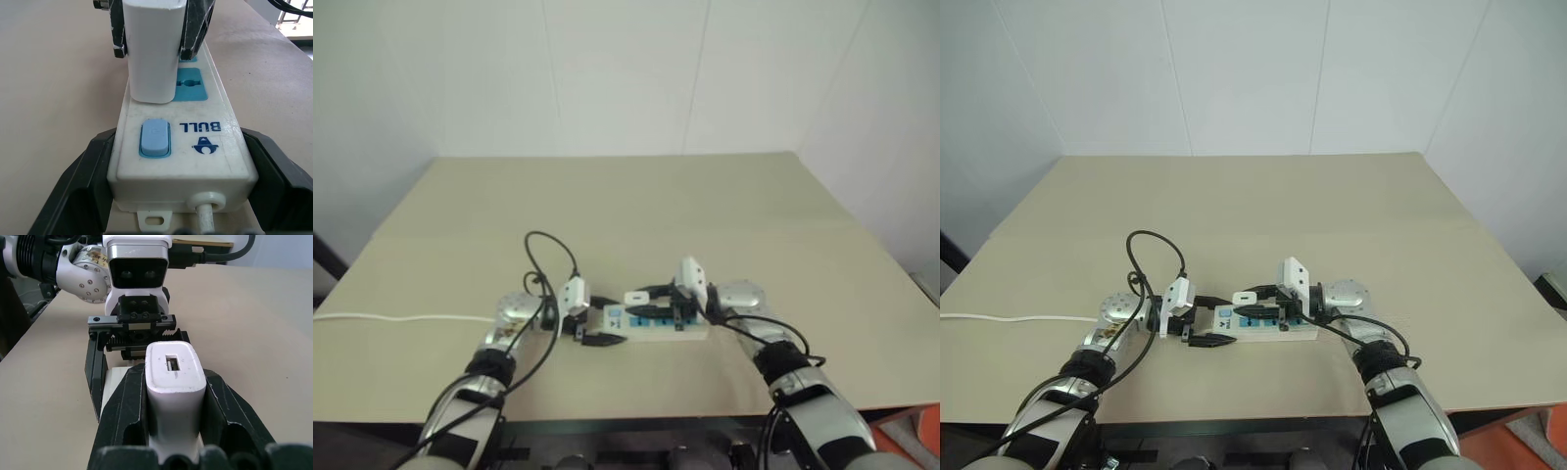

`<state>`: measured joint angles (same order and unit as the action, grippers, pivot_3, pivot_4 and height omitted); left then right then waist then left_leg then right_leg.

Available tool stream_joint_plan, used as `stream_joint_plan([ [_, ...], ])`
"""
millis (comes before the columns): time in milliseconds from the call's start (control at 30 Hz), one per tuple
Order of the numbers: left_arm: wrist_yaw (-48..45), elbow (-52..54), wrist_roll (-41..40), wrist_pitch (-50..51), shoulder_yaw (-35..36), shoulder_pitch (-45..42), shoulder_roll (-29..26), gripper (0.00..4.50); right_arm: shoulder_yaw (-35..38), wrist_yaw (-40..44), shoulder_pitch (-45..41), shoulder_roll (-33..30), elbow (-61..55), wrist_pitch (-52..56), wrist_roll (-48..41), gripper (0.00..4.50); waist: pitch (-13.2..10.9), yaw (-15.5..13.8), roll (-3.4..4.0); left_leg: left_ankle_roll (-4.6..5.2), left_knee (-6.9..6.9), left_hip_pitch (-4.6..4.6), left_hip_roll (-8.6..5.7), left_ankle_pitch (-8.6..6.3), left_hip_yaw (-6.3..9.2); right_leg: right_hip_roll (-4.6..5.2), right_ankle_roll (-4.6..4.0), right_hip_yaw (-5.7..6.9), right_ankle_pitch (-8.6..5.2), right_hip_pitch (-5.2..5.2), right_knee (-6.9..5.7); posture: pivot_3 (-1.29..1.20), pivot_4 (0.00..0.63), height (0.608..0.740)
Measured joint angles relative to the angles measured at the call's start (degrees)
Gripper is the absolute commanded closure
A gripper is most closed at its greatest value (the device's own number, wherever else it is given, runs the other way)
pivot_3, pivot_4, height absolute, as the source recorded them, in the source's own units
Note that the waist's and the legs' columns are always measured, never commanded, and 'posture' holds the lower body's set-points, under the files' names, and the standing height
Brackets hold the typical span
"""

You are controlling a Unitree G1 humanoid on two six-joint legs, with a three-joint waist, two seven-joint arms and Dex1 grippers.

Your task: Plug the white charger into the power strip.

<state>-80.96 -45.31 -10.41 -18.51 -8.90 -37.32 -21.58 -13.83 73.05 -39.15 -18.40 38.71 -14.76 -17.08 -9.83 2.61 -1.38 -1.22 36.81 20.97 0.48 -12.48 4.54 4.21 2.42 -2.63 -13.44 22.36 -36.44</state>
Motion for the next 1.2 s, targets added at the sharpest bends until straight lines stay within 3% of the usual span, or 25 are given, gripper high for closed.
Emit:
stream_joint_plan([
  [1200, 0.11, 2.15, -0.94, 1.25, 0.49, 2.4, -2.53, 1.22, -1.58, 0.52, -2.98, 3.04, 5.13, 0.3, 1.14, 3.35, 0.51, 1.36, -0.05, 0.01, -0.49, -0.42, 0.47, -0.01, -0.01, -0.47, -0.25, -0.04, 0.0, -0.16, 0.22, 0.0, 0.15, 0.74],
])
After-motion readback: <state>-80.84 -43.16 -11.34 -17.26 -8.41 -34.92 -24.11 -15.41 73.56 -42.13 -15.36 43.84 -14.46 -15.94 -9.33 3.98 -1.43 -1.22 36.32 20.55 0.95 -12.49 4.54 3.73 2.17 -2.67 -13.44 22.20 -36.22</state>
